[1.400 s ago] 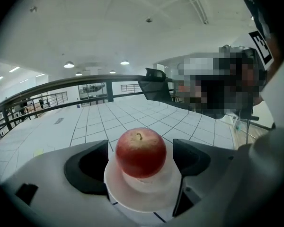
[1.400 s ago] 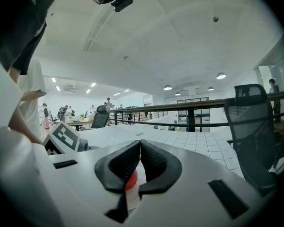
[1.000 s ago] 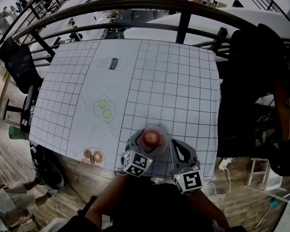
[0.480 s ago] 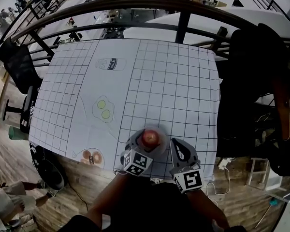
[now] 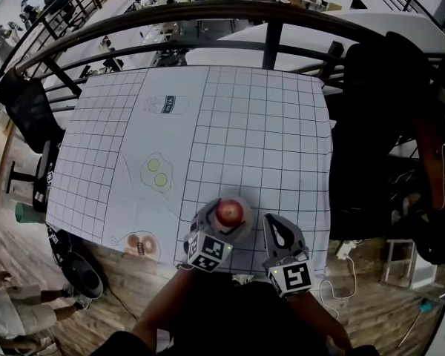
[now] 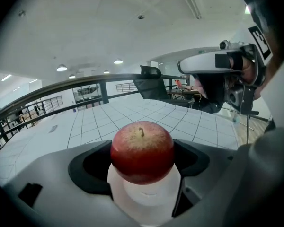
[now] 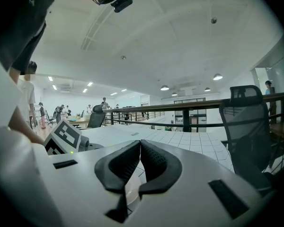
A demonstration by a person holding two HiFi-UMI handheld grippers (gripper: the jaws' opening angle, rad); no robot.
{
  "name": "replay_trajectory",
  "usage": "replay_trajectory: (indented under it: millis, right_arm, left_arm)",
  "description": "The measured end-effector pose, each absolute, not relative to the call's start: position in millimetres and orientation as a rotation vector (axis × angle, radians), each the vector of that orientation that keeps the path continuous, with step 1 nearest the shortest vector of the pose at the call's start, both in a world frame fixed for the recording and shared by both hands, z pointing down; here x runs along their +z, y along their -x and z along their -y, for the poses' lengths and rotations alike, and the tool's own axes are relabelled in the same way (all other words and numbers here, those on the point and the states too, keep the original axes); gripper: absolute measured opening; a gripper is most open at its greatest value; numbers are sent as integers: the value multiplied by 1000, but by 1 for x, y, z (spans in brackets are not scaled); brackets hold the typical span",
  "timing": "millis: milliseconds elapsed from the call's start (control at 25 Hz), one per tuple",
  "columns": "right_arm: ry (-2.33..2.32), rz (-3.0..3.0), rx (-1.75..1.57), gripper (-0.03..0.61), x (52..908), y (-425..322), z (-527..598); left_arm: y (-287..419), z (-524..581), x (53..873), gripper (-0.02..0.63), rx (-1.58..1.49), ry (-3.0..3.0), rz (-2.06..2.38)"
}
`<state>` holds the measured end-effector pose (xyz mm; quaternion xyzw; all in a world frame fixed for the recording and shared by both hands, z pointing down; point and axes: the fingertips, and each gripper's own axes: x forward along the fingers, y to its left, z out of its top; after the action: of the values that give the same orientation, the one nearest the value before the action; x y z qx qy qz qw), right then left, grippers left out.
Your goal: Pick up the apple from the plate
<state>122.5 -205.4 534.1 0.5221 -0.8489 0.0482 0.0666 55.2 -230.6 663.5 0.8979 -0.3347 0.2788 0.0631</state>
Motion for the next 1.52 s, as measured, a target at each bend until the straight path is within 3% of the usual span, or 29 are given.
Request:
replay_trajectory:
  millis: [720,1520]
  right_arm:
    - [-1679,2520,83,25,508,-144,183]
    - [-1680,2533,-56,25,471,-132,154]
  left_arm:
    - [-70,219,536,411,528,-2845,1014]
    - [-42,195,442,411,250,-2896,1100]
